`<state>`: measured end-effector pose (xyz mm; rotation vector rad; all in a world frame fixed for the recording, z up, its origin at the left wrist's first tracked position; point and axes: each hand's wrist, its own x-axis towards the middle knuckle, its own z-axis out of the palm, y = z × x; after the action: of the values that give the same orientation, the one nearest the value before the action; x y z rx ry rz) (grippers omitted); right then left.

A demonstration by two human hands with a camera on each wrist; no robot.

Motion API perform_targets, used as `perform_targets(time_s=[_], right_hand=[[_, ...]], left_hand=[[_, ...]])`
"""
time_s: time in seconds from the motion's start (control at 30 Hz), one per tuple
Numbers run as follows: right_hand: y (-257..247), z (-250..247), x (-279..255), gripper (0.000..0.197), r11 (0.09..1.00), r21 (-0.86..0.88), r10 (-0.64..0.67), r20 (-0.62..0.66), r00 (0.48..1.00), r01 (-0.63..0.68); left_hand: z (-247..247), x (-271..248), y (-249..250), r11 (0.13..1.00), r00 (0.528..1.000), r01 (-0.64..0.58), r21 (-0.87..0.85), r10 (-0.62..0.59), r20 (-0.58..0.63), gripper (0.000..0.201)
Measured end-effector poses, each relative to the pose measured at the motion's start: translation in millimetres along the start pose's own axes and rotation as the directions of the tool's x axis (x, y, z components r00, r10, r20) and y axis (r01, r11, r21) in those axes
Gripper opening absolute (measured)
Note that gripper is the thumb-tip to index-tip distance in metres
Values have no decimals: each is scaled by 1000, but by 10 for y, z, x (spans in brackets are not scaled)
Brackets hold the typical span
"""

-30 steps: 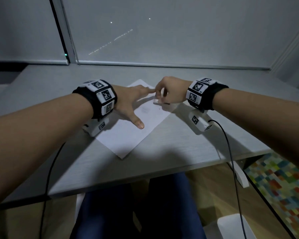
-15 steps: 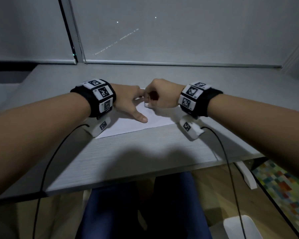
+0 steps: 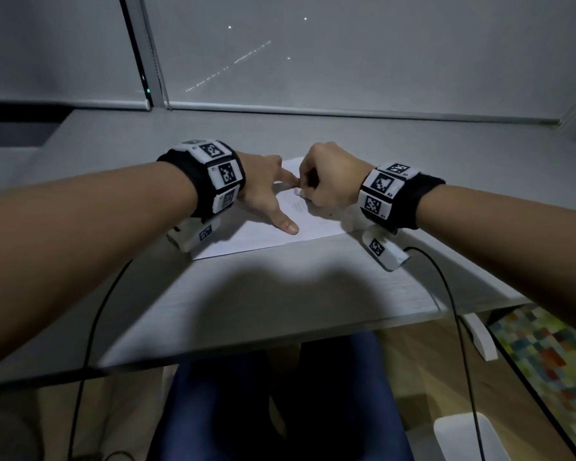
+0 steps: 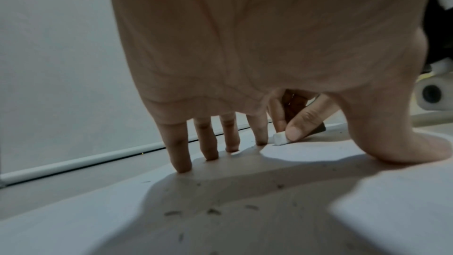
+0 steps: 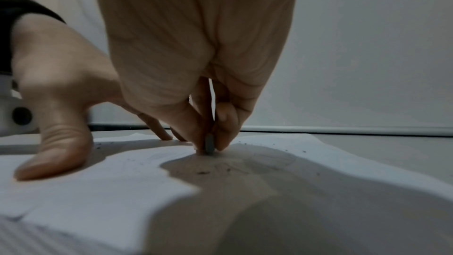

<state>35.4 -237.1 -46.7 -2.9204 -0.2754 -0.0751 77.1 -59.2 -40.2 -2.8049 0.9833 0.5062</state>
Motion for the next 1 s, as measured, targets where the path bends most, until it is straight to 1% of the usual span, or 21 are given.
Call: perform_targets(time_s=[0.13, 0.23, 0.3, 0.37, 0.47, 0.5, 0.6, 0.67, 0.73, 0.8, 0.87, 0.93, 1.0], right_hand=[[-58, -3, -17, 15, 1000, -16, 2, 20, 1000, -1], [-113, -28, -46, 19, 998, 1, -63, 65, 996, 63], [-148, -50, -74, 18, 995, 34, -94, 98, 991, 91], [-102, -64, -53, 14, 996, 46, -78, 76, 994, 75], [-8, -98, -9, 13, 999, 45, 6, 23, 1000, -7], [-4, -95, -8, 13, 999, 42, 9, 19, 1000, -10], [-78, -57, -60, 13, 998, 54, -45, 24, 999, 44], [-149, -44, -113, 13, 993, 64, -104, 59, 993, 100], [-169, -58, -131, 13, 989, 85, -127, 93, 988, 119], [-117, -86, -106, 14, 991, 85, -115, 98, 989, 106], [-22, -116, -52, 14, 996, 62, -67, 63, 996, 63], [29, -134, -48, 15, 999, 35, -16, 39, 999, 15], [-39, -121, -95, 15, 999, 25, -45, 46, 998, 44]], left_hand=[[-63, -18, 74, 998, 997, 60, 22, -61, 56, 126], [-96, 8, 127, 996, 995, 85, 31, -87, 56, 120], [-103, 31, 148, 994, 994, 101, 29, -102, 50, 121], [-109, 35, 169, 992, 991, 122, 34, -124, 56, 124], [-112, 31, 189, 987, 985, 150, 67, -154, 73, 129], [-110, 26, 191, 984, 983, 161, 74, -167, 79, 129], [-118, 38, 199, 983, 981, 167, 75, -174, 91, 131], [-134, 63, 214, 984, 982, 153, 87, -161, 94, 128], [-151, 76, 226, 985, 983, 147, 90, -155, 102, 125], [-157, 77, 242, 983, 982, 149, 104, -160, 103, 128], [-168, 44, 253, 979, 979, 160, 128, -173, 103, 133], [-167, 16, 257, 974, 976, 176, 141, -191, 101, 134], [-189, 1, 275, 975, 976, 173, 137, -188, 107, 131]])
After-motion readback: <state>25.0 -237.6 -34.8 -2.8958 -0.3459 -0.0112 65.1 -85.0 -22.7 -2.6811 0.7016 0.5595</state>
